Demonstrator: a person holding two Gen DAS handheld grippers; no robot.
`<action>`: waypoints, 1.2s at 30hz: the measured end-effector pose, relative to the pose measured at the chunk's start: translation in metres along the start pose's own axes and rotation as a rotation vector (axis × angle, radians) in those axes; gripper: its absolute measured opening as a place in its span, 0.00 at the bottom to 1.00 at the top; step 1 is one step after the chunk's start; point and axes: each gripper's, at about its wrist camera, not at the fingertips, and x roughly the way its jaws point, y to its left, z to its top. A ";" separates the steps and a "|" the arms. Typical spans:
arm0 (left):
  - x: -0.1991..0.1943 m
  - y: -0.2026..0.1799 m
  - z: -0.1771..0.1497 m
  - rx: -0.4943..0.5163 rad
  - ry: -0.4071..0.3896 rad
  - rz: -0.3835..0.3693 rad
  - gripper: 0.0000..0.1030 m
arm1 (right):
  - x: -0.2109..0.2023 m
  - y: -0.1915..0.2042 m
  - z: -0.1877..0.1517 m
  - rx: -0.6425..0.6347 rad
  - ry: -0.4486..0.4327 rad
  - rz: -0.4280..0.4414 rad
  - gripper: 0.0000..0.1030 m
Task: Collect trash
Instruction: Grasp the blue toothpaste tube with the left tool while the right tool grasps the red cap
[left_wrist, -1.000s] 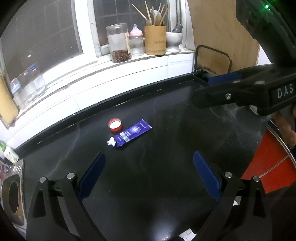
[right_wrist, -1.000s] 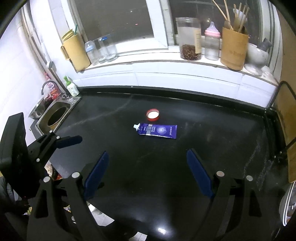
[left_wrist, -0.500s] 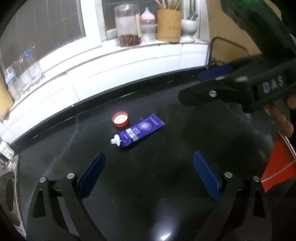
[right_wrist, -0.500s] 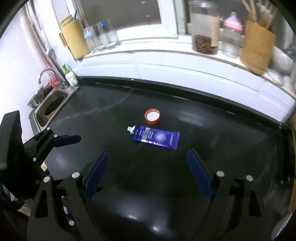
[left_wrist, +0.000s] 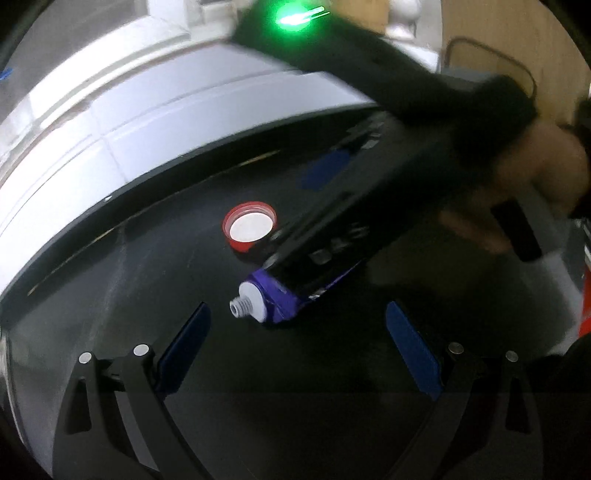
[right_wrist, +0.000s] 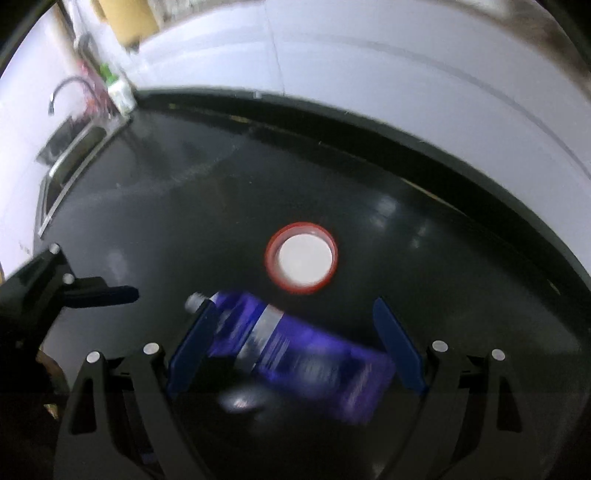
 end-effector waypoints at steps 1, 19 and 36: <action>0.005 0.002 0.000 0.012 0.008 -0.010 0.90 | 0.010 -0.002 0.005 -0.016 0.014 0.003 0.81; 0.061 -0.002 0.020 0.385 0.067 -0.205 0.90 | 0.009 -0.049 0.026 -0.067 0.004 0.056 0.47; 0.052 -0.027 0.031 0.273 0.195 -0.311 0.50 | -0.084 -0.094 -0.033 0.131 -0.108 -0.007 0.48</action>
